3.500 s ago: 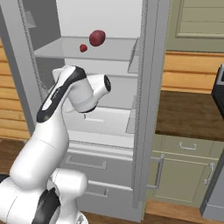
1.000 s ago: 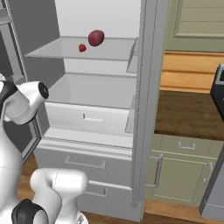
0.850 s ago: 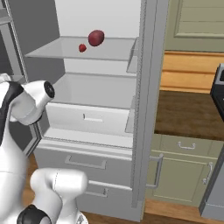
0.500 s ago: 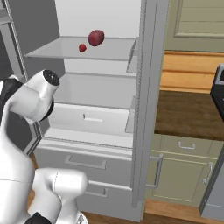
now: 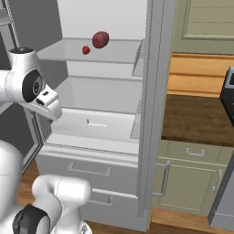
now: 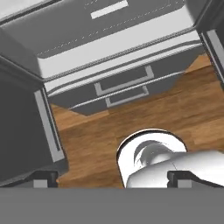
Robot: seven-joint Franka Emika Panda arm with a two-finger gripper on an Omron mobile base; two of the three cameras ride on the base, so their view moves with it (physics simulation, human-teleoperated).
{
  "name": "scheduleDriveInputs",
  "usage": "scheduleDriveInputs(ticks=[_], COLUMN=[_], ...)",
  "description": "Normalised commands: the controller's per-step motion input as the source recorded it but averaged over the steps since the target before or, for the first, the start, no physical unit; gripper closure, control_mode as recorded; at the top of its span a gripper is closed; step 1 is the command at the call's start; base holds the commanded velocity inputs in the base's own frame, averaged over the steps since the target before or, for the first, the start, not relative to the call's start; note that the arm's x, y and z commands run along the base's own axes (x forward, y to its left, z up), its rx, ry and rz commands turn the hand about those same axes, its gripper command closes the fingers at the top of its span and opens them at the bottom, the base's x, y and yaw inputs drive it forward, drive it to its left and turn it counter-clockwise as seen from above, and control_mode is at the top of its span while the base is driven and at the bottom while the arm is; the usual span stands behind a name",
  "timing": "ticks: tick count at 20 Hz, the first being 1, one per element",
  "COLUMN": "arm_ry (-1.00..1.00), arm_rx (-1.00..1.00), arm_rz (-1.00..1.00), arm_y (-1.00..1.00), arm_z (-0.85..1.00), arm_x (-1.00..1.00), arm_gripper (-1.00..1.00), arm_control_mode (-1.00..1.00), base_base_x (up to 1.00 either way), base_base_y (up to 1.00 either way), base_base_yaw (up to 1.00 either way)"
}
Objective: Take the strawberry from the fridge and place it on top of the pancake, located on the dining counter.
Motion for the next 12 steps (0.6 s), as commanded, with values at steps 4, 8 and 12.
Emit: scheduleDriveInputs(ticks=[4, 8, 12], arm_ry=[0.0, -0.09, -0.17], arm_rx=[-0.53, -0.27, 0.01], arm_rz=[0.06, 0.29, 0.11], arm_y=[-0.75, -0.44, 0.0], arm_z=[-0.23, -0.11, 0.0], arm_x=[0.04, -0.18, -0.38], arm_gripper=[-1.0, -1.0, -1.0], arm_control_mode=[-1.0, -1.0, -1.0], base_base_x=[0.0, 0.0, 0.0], base_base_y=[0.0, 0.0, 0.0], base_base_yaw=[0.0, 0.0, 0.0])
